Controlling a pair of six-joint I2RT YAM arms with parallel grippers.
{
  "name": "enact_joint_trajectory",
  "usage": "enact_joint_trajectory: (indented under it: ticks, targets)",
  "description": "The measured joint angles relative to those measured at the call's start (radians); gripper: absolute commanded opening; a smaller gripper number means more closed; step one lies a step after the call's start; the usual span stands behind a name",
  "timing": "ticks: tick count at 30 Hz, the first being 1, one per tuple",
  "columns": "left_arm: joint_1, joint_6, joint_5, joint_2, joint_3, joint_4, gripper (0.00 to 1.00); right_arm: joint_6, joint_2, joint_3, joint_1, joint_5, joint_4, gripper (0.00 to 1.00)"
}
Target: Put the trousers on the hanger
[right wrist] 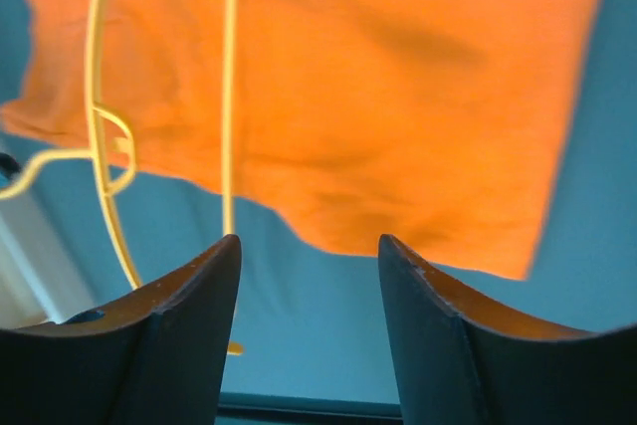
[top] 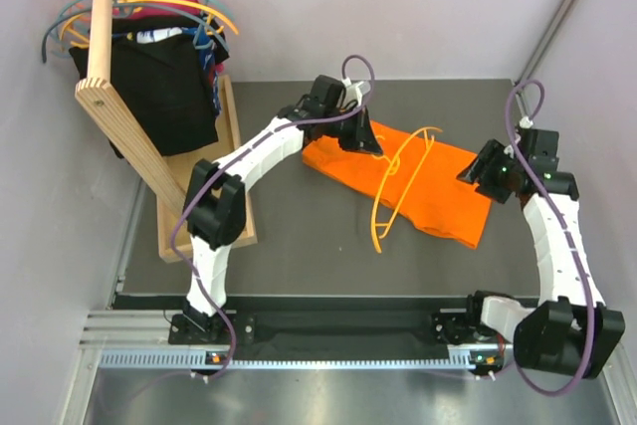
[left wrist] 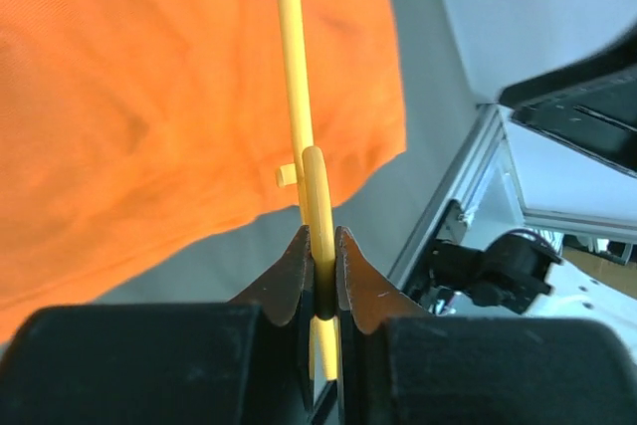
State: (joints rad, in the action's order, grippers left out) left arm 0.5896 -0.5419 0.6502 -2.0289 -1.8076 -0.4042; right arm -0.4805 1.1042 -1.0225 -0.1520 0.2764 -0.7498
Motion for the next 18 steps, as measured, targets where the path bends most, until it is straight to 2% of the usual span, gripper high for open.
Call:
enact_joint_trajectory:
  ticks: [4, 8, 13, 18]
  targets:
    - [-0.022, 0.014, 0.021, -0.096, -0.054, 0.001, 0.00, 0.090, 0.031, 0.034, -0.063, -0.029, -0.002, 0.56]
    - [-0.057, 0.014, 0.052, -0.140, -0.089, 0.026, 0.00, 0.136, 0.141, 0.041, -0.165, 0.026, 0.044, 0.59]
    - [-0.107, -0.006, 0.102, -0.150, -0.106, 0.068, 0.00, 0.176, 0.225, 0.089, -0.303, 0.119, 0.118, 0.68]
    - [-0.133, -0.008, 0.119, -0.197, -0.145, 0.083, 0.00, 0.209, 0.320, 0.171, -0.390, 0.214, 0.235, 0.65]
